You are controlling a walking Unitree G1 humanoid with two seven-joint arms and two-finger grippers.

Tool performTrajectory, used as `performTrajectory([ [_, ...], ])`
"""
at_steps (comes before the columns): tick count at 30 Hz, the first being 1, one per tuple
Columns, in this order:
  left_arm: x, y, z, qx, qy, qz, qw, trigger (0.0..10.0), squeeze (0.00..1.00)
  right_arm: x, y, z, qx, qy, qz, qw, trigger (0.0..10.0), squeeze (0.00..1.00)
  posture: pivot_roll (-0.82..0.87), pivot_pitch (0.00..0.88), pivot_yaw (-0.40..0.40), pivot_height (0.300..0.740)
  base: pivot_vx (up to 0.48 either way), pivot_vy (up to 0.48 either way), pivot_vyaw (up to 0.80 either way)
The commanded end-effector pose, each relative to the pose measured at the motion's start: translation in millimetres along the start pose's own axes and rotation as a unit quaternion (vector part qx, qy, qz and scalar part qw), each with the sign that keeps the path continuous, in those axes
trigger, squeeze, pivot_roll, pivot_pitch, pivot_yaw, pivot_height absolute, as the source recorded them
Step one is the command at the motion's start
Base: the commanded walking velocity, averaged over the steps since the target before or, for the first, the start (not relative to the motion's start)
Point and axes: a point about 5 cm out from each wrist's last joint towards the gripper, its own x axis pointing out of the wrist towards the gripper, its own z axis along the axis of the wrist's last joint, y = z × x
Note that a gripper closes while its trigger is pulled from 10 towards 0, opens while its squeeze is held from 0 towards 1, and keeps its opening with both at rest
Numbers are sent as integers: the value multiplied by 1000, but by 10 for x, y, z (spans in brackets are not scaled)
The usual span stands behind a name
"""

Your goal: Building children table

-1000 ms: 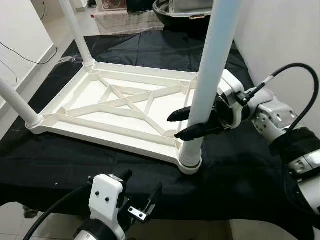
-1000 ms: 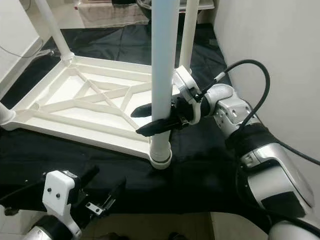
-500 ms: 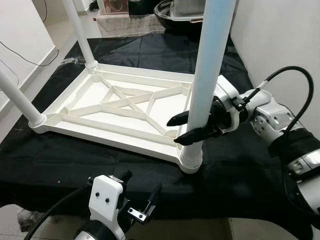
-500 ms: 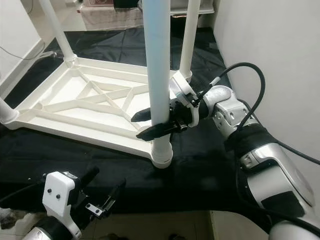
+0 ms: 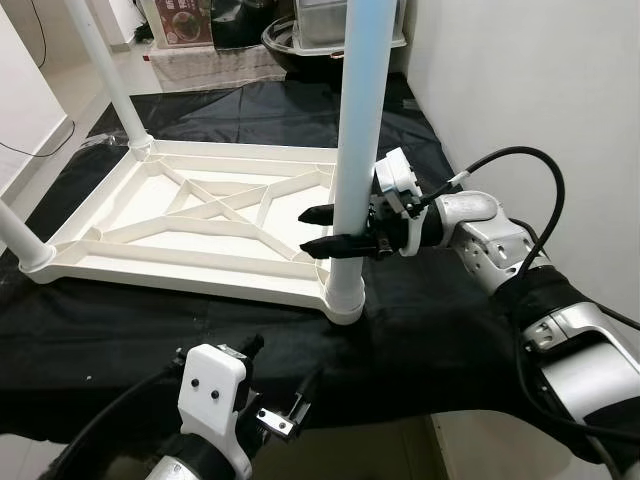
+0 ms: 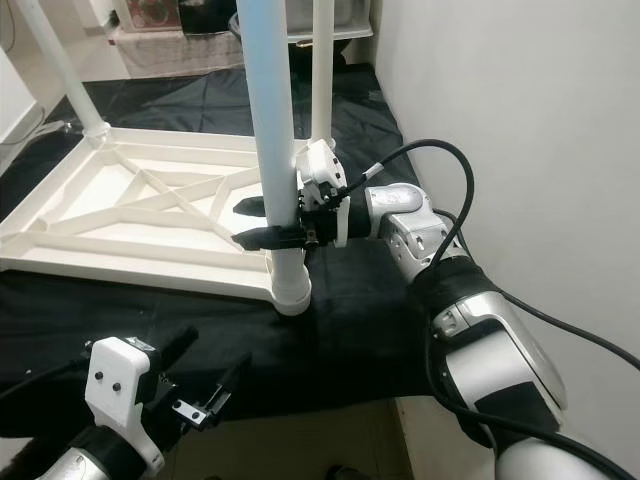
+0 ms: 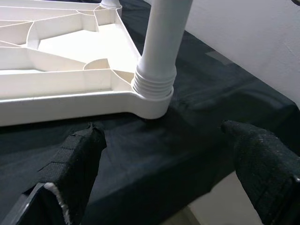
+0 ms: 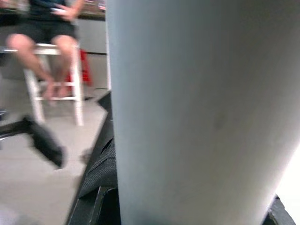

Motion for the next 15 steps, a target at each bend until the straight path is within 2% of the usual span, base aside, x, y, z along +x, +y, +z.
performTrajectory([
  [1,-11,29,-18,5,5,9,1000,10000,0,-16,37,-275,30,43,-43,998,10000,0,124,212,32,740,0,0,0],
  [5,-5,25,-24,4,5,10,1000,10000,0,17,-5,-196,30,6,-72,997,10000,0,121,212,32,740,0,0,0],
  [6,2,18,-29,4,5,9,1000,10000,0,38,-34,-139,37,-16,-77,996,10000,0,119,210,32,740,0,0,0],
  [10,19,15,-32,4,4,10,1000,10000,0,97,-65,-83,31,-24,-67,997,10000,0,116,210,24,740,0,0,0],
  [15,24,8,-37,4,3,13,1000,10000,0,171,-211,-42,37,-12,-134,990,10000,0,112,208,14,740,0,0,0],
])
